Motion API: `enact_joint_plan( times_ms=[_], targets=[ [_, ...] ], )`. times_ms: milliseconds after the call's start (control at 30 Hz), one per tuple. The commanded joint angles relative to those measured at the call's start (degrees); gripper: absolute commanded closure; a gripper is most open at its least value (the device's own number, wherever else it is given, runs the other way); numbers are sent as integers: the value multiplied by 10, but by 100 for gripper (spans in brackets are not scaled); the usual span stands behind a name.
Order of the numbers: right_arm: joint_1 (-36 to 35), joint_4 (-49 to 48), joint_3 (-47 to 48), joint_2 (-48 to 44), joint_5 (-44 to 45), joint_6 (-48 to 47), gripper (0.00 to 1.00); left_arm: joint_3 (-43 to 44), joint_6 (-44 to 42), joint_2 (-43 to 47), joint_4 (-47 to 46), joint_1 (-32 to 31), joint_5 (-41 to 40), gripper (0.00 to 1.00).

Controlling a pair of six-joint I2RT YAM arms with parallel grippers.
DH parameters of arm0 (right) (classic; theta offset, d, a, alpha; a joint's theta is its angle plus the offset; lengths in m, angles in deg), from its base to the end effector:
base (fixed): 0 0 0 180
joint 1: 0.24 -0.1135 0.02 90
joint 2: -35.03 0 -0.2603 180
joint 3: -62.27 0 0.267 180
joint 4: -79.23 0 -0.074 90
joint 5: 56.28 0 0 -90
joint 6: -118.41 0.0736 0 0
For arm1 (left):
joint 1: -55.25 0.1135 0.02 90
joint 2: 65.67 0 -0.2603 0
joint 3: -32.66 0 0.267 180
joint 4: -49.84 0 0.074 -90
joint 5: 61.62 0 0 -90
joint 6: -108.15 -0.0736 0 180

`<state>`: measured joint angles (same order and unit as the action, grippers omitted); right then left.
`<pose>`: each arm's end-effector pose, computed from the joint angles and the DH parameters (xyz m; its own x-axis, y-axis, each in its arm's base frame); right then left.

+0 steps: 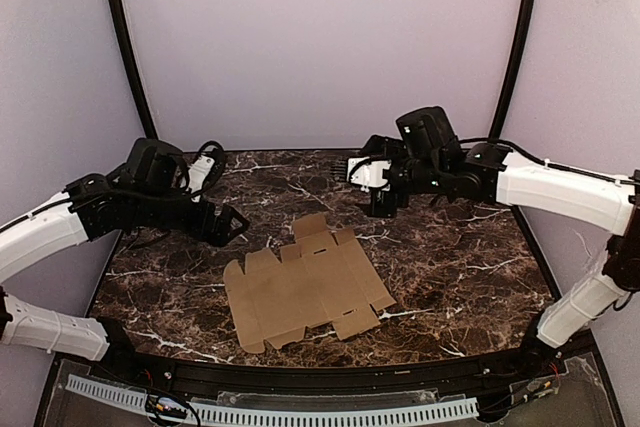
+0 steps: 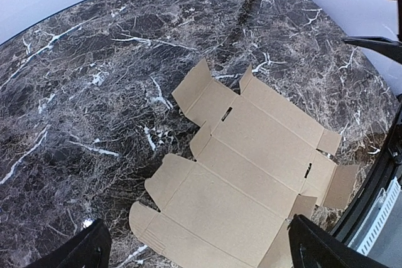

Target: Fold the paper box

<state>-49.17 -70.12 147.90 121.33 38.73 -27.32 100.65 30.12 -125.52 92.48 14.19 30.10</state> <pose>0.2650 0.2944 0.2936 0.3878 -0.8080 -0.4435 -0.6775 0.0763 -0.7315 0.2060 -0.1824 0.2928 -0.5578 0.2110 -0.8027 0.5719 0.7986 -0.1876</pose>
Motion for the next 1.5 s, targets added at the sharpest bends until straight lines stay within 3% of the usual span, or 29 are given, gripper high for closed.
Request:
enact_joint_plan(
  times_ms=[0,167,333,533,1000,1467],
  targets=[
    [-4,-2,-55,-54,23,201,1,45,-18,-71,-18,-2,0,0],
    [0,12,-108,-101,142,454,1,118,-31,-176,-14,-2,9,7],
    [7,25,-189,-163,92,561,1,147,-46,-268,-40,-2,13,11],
    [21,15,-264,-238,69,665,1,247,-98,-382,-17,-2,31,22],
    [24,4,-370,-369,47,718,2,468,-226,-602,81,10,50,47],
    [24,-25,-359,-327,-1,695,1,546,-253,-692,122,30,44,62]
  ],
)
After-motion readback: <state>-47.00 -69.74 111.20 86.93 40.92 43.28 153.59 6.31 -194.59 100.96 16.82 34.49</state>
